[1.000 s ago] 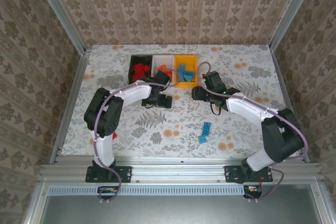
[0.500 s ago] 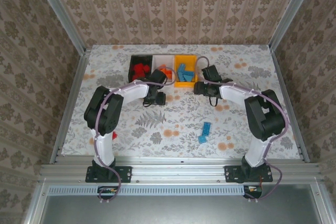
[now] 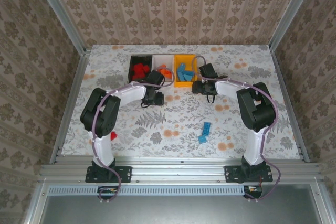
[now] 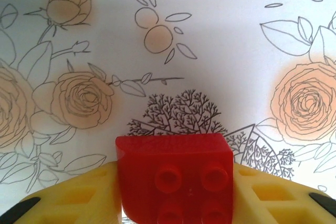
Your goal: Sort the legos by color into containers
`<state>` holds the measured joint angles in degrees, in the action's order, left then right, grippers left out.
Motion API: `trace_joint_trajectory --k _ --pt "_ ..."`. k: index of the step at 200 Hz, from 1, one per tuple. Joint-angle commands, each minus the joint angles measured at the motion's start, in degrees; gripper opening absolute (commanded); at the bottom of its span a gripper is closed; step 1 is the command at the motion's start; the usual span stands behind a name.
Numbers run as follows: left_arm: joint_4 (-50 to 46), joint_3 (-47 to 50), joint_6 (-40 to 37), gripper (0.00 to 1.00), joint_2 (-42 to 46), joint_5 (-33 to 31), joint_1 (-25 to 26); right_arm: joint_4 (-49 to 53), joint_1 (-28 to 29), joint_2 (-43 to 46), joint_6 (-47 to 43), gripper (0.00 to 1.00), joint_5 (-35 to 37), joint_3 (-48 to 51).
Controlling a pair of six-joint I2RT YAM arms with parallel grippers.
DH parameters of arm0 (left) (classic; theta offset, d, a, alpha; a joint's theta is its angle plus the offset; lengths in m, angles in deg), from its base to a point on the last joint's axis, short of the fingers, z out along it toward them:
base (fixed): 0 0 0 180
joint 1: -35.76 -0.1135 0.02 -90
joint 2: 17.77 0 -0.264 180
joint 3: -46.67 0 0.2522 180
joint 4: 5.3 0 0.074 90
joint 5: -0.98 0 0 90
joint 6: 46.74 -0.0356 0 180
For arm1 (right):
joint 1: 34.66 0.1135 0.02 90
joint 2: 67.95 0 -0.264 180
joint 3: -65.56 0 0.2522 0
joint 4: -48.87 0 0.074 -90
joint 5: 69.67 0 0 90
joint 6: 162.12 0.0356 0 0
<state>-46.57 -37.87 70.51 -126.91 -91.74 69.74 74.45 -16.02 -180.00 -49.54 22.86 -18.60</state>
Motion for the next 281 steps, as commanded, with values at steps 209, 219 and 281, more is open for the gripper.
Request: trace_joint_trajectory --k 209,219,281 --pt "-16.3 -34.2 -11.9 0.49 -7.9 0.5 -17.4 -2.5 -0.6 -2.9 2.3 0.36 -4.0 0.3" --pt "-17.3 -35.9 -11.6 0.49 -9.5 0.4 -17.6 -1.8 -0.6 -3.0 2.3 0.35 -3.7 0.1" --pt "-19.3 -40.8 -10.9 0.82 -13.1 2.9 -17.8 -2.5 -0.6 -1.1 2.1 0.32 -4.1 1.6"
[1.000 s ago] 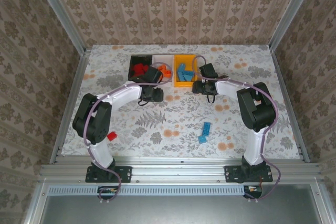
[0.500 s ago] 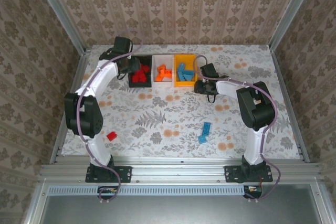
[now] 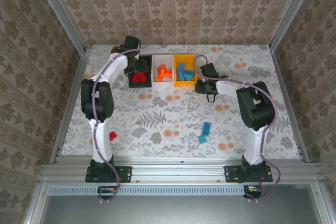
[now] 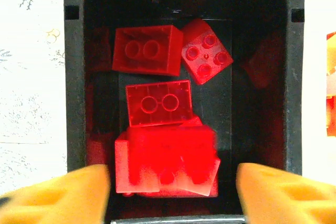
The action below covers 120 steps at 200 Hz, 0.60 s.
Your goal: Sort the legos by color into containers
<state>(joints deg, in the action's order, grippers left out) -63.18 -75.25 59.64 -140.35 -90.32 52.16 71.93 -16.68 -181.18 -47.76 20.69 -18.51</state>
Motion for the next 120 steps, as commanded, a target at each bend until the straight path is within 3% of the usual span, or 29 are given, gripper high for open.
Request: trace_joint_trajectory --k 1,26,51,89,120 --pt "-2.7 -3.5 0.0 0.83 0.4 1.5 -0.2 0.0 0.1 0.2 0.4 0.32 -1.9 1.6" --pt "-2.8 -4.1 1.2 0.99 4.6 3.2 0.1 -0.6 0.2 1.4 1.0 0.3 -1.0 2.9" --pt "-2.7 -1.3 2.1 1.0 12.6 1.3 0.1 -1.0 0.7 5.4 1.2 0.29 1.5 6.2" --pt "3.8 21.6 9.8 1.0 32.4 -2.0 -3.1 1.7 3.8 15.7 -1.1 0.29 2.4 8.3" --pt "2.6 39.5 18.7 1.0 46.1 -1.5 -8.0 3.2 8.4 16.6 -1.9 0.29 3.2 3.0"
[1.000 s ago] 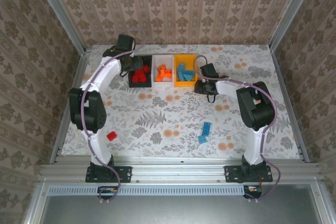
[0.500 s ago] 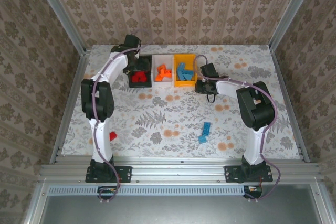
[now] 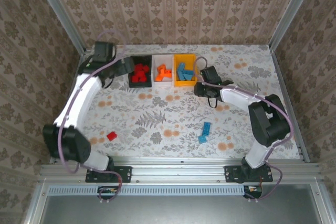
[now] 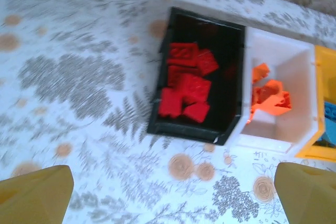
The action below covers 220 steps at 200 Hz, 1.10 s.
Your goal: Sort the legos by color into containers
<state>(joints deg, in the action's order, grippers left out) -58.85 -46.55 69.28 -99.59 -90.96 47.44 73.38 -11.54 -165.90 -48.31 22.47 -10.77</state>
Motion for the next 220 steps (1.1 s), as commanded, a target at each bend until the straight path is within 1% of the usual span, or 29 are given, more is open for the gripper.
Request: trace_joint_trajectory --k 1,17,35,54,68,88,99,108,113,123,147,165,190,220 --pt "-1.8 11.5 9.2 1.0 5.7 -0.8 -3.5 1.8 3.4 1.1 -1.4 0.29 1.4 -5.1" --pt "-2.7 19.7 12.9 1.0 11.8 1.8 -6.1 2.5 5.7 -3.2 -2.4 0.29 0.9 -11.0" --pt "-5.4 27.7 15.7 1.0 17.9 4.4 -7.9 3.2 7.4 -9.4 -3.8 0.29 0.5 -18.7" --pt "-5.9 35.7 17.7 0.95 23.5 9.1 -8.4 4.5 8.5 -16.0 -5.5 0.31 0.2 -26.4" --pt "-7.7 39.6 19.0 0.93 26.4 10.4 -8.6 5.1 8.9 -19.7 -6.3 0.31 0.4 -30.8" --pt "-11.4 42.1 19.7 0.93 28.5 9.1 -8.8 6.5 9.2 -24.7 -7.3 0.33 1.0 -37.3" --pt "-12.2 43.2 20.0 0.93 29.0 9.7 -8.8 8.2 9.3 -27.5 -8.3 0.37 1.3 -41.5" --pt "-12.9 43.6 20.1 0.93 29.3 9.6 -8.9 10.0 9.3 -29.3 -9.1 0.47 2.2 -44.5" --pt "-13.3 43.7 20.3 0.93 29.3 9.5 -8.9 10.8 9.3 -30.1 -9.5 0.51 2.8 -46.1" --pt "-13.9 43.9 20.2 0.93 29.3 9.5 -8.9 11.8 9.3 -30.8 -10.1 0.54 3.6 -48.1" --pt "-15.3 44.0 20.8 0.93 29.4 9.3 -8.9 10.5 9.4 -28.6 -10.5 0.58 3.1 -47.3" --pt "-16.8 43.9 23.1 0.93 30.6 6.8 -8.9 8.7 9.4 -25.1 -9.6 0.58 2.3 -44.5" --pt "-15.9 45.6 25.7 0.91 32.2 6.2 -8.9 2.3 9.6 -17.0 -6.3 0.6 0.6 -34.7" --pt "-14.3 48.2 27.2 0.9 30.1 6.8 -9.0 -3.6 9.9 -7.6 -3.0 0.6 -0.8 -22.7"
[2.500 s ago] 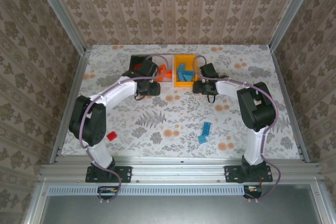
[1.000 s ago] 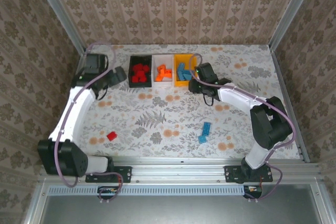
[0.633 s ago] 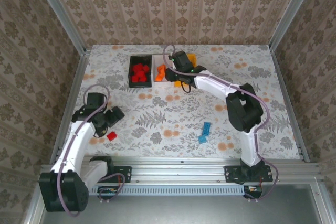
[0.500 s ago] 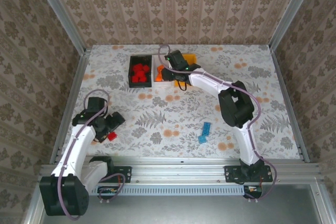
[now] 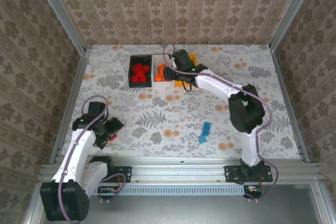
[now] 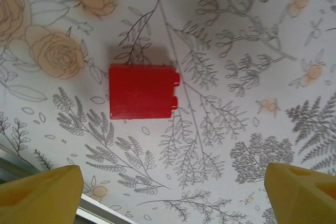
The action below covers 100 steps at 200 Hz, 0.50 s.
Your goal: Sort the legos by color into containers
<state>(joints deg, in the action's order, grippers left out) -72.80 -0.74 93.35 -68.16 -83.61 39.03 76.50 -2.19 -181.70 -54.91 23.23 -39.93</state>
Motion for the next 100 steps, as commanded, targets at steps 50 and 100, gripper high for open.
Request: trace_joint_trajectory --k 50,100 --pt "7.8 5.3 3.7 0.77 -8.3 1.0 -2.0 -10.2 0.7 19.6 6.1 0.59 -1.9 19.6" --pt "12.5 4.2 1.0 0.55 -16.1 -0.2 -3.7 -11.0 0.8 26.8 7.0 0.55 -2.2 26.5"
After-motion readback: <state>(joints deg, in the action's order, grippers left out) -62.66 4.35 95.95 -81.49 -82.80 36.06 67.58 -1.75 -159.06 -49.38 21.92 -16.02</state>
